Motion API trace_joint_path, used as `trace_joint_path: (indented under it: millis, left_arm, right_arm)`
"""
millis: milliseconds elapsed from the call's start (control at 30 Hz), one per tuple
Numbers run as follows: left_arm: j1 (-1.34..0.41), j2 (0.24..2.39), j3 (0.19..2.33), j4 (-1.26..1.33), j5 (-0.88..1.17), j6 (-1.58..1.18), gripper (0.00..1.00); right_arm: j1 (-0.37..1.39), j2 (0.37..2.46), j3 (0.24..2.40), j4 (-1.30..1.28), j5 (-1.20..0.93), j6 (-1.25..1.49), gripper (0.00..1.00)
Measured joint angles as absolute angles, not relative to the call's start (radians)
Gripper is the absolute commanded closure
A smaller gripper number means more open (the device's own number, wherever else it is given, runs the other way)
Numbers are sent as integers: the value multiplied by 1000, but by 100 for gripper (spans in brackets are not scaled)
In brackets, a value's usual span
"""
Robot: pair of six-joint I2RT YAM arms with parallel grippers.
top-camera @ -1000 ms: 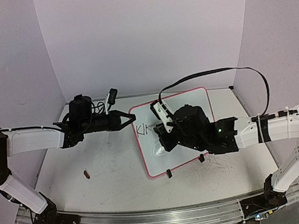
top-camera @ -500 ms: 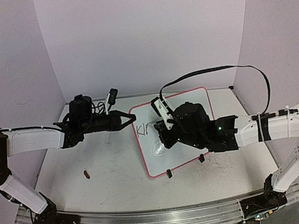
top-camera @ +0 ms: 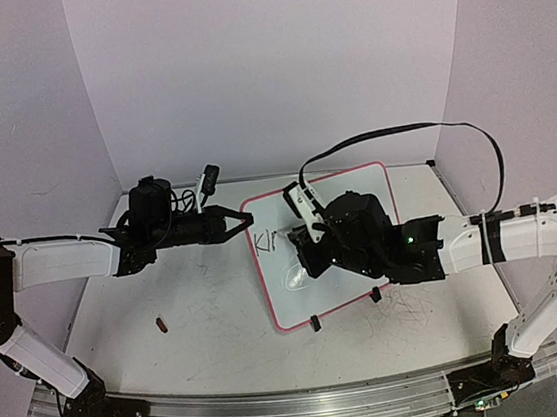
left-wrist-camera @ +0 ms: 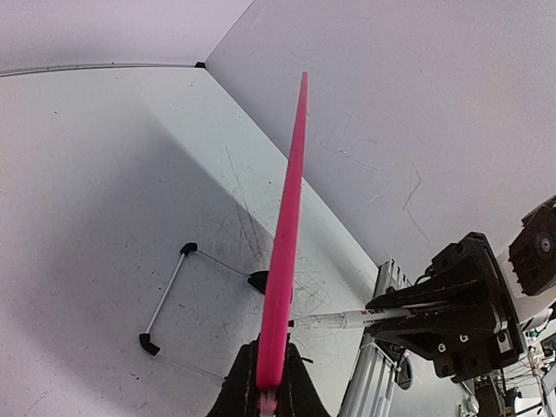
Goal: Write a sentence on the whiteboard
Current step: Write on the whiteboard with the whiteboard.
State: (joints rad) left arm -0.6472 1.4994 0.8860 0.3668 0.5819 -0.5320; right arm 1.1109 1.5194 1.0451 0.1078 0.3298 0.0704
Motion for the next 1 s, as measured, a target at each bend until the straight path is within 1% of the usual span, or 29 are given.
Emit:
trace_joint_path:
  millis: [1000]
  left_arm:
    - [-647,1499,886,367,582,-532,100]
  right_arm:
    - [1133,1496,985,85,323,133,100]
